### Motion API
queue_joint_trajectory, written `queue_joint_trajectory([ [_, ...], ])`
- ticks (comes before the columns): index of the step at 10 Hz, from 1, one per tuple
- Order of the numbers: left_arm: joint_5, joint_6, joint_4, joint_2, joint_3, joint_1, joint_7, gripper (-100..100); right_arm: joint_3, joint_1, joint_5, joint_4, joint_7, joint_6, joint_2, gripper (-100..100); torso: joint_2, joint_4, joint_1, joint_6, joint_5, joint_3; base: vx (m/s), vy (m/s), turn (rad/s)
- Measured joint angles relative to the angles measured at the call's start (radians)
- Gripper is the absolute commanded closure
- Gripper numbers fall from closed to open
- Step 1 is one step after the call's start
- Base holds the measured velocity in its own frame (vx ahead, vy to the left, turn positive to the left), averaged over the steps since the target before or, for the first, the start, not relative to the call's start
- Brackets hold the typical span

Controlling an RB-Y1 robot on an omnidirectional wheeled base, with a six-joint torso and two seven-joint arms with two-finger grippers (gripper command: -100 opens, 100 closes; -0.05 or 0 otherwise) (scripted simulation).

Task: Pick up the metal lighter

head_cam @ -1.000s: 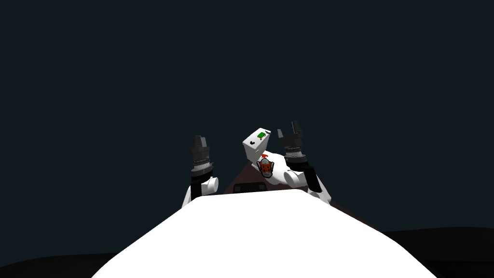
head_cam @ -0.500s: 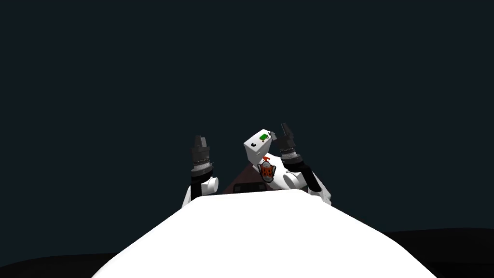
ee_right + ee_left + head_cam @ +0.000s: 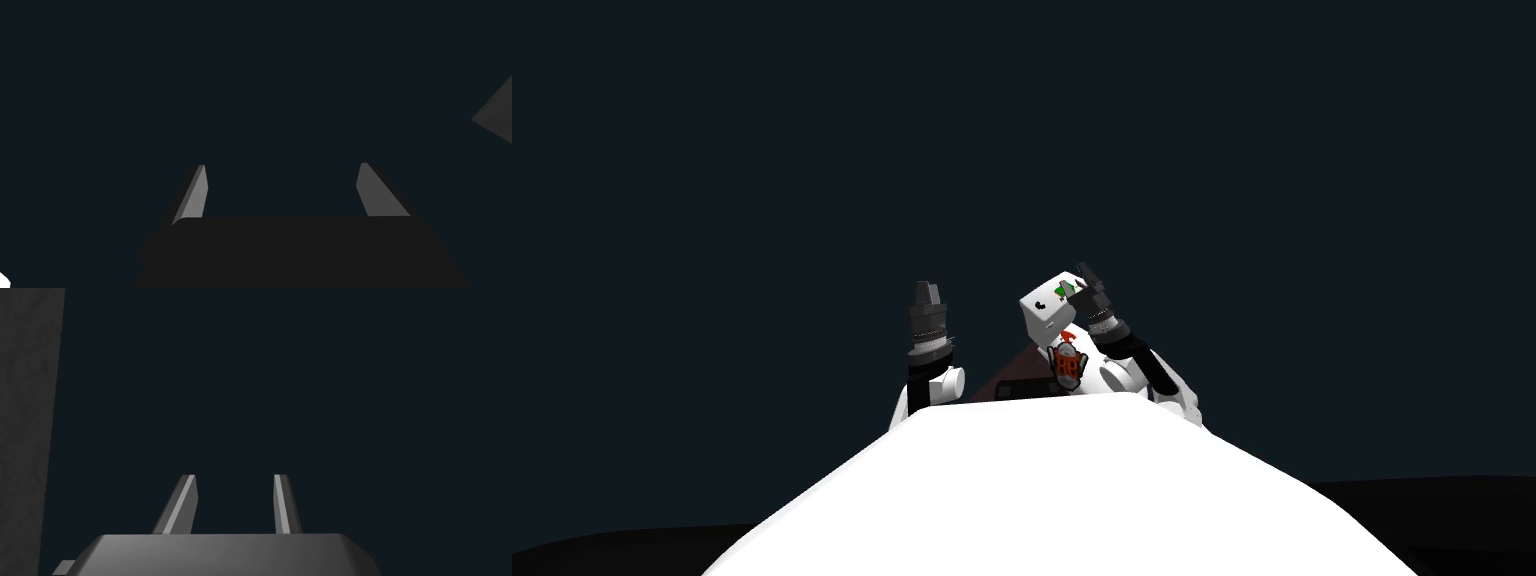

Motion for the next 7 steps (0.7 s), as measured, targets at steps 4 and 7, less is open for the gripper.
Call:
queue_joint_trajectory([
  [4, 0.000, 0.000, 0.000, 0.000, 0.000, 0.000, 0.000, 0, 0.081, -0.016, -0.038, -0.003, 0.037, 0.031, -0.121, -100, 0.001, 0.000, 0.001, 0.000, 0.000, 0.001, 0.051, -0.080, 0.201],
  [7, 0.000, 0.000, 0.000, 0.000, 0.000, 0.000, 0.000, 0, 0.146, -0.054, -0.075, -0.001, 0.066, 0.080, -0.207, -100, 0.001, 0.000, 0.001, -0.001, 0.000, 0.000, 0.047, -0.081, 0.193],
])
